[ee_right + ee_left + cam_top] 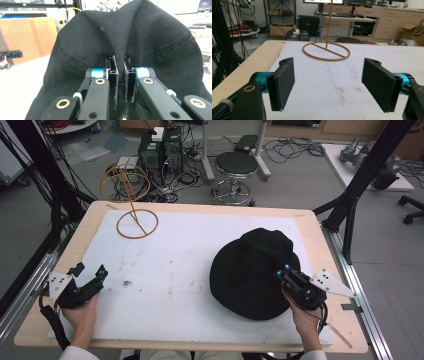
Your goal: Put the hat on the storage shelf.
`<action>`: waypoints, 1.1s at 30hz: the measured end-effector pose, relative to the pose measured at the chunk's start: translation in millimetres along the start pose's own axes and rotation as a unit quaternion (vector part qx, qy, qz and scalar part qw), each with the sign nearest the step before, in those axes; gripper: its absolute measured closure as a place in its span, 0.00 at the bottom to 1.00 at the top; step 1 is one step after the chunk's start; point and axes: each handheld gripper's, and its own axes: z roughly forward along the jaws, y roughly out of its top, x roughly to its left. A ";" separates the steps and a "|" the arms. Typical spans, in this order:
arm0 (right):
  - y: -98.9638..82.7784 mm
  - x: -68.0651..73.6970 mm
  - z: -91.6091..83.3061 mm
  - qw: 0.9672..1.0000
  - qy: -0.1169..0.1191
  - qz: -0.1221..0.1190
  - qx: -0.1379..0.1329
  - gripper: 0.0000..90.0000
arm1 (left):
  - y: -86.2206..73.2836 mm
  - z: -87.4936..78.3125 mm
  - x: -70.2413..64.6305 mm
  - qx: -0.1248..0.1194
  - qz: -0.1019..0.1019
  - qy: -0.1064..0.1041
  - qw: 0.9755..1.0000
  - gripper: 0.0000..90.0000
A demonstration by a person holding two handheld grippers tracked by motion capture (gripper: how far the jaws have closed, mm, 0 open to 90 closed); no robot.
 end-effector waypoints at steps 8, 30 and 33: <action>12.3 1.9 25.4 1.000 0.015 0.010 -0.013 0.96 | 2.1 -1.4 -1.4 -0.007 -0.001 -0.001 1.000 0.30; 66.3 12.5 86.8 0.997 0.013 0.009 -0.077 0.96 | 6.1 9.2 -15.9 -0.025 0.040 -0.019 0.999 0.28; 72.6 13.8 95.4 0.996 0.013 0.012 -0.085 0.96 | 6.7 8.8 -15.6 -0.028 0.041 -0.019 0.999 0.27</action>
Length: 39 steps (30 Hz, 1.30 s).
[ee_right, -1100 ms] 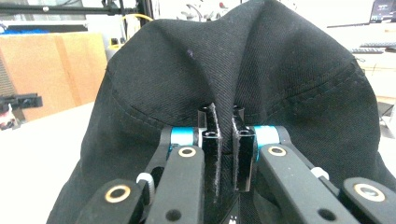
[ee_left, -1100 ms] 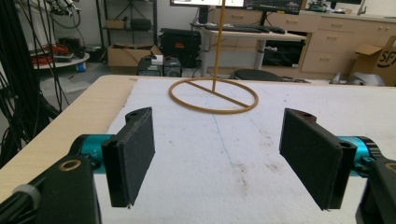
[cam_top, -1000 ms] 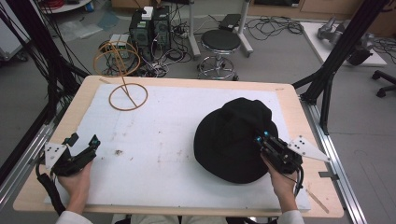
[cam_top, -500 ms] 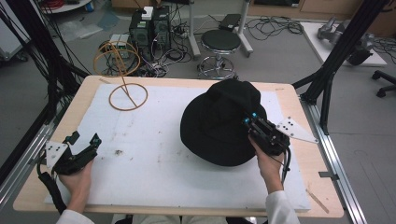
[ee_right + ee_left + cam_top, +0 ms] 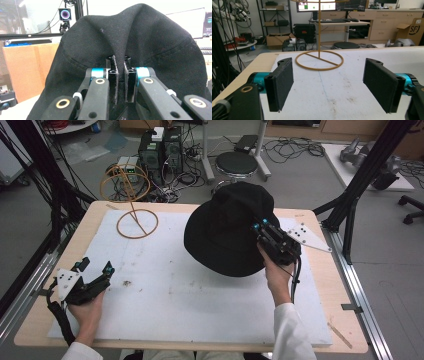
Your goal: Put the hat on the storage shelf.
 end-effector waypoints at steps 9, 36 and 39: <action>11.0 5.0 31.0 1.000 0.004 0.006 -0.008 0.96 | -1.3 0.5 4.0 0.001 -0.009 0.003 1.000 0.27; 2.0 48.1 150.5 0.997 0.029 0.008 -0.074 0.96 | -2.3 2.0 8.2 0.001 -0.031 0.003 1.000 0.27; 4.4 52.6 162.8 0.996 0.032 0.013 -0.087 0.96 | -2.5 1.2 9.3 -0.001 -0.036 0.003 0.999 0.27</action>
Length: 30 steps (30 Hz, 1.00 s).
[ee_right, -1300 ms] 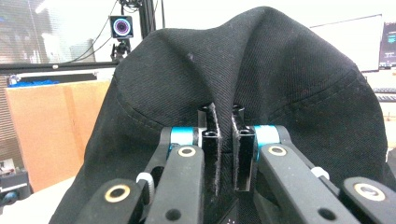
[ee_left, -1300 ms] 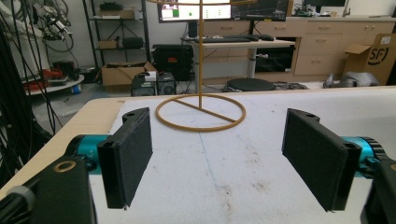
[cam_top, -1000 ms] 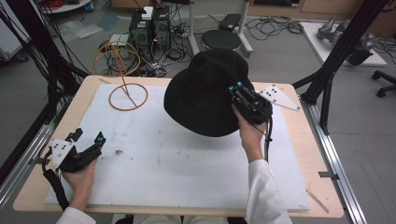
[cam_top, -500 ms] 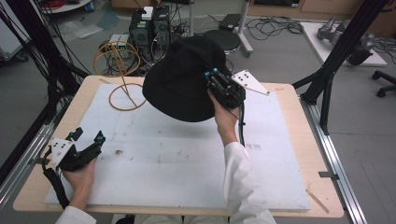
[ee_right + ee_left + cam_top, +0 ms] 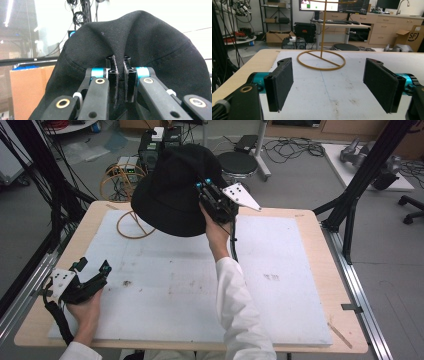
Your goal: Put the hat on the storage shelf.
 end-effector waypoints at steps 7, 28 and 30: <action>-3.5 13.0 29.6 1.000 -0.001 -0.001 -0.023 0.96 | -0.7 -0.8 2.3 0.001 -0.004 0.001 1.000 0.27; -22.1 43.4 116.7 1.000 -0.008 0.006 -0.025 0.96 | -2.6 3.6 -13.4 0.005 0.015 -0.026 1.000 0.27; -24.6 43.1 122.7 1.000 -0.011 0.009 -0.023 0.96 | -2.5 2.8 -12.5 0.006 0.015 -0.025 1.000 0.27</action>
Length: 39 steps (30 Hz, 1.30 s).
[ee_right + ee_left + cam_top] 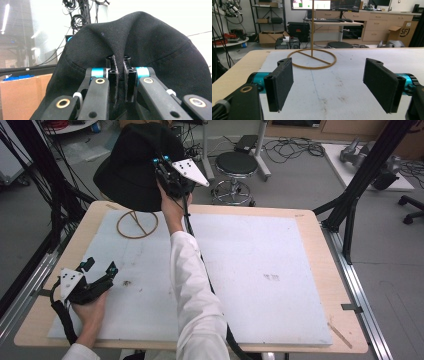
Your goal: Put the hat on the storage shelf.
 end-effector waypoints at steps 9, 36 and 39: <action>-15.0 12.3 29.5 1.000 0.003 0.014 0.010 0.96 | 0.6 -5.7 8.1 -0.006 -0.008 0.015 1.000 0.27; -67.2 43.2 58.0 0.988 0.057 -0.008 0.141 0.95 | 0.8 -9.7 8.5 -0.006 -0.007 0.016 1.000 0.28; -67.1 42.6 58.4 0.987 0.058 -0.010 0.148 0.95 | 0.9 -9.4 7.9 -0.006 -0.007 0.015 1.000 0.28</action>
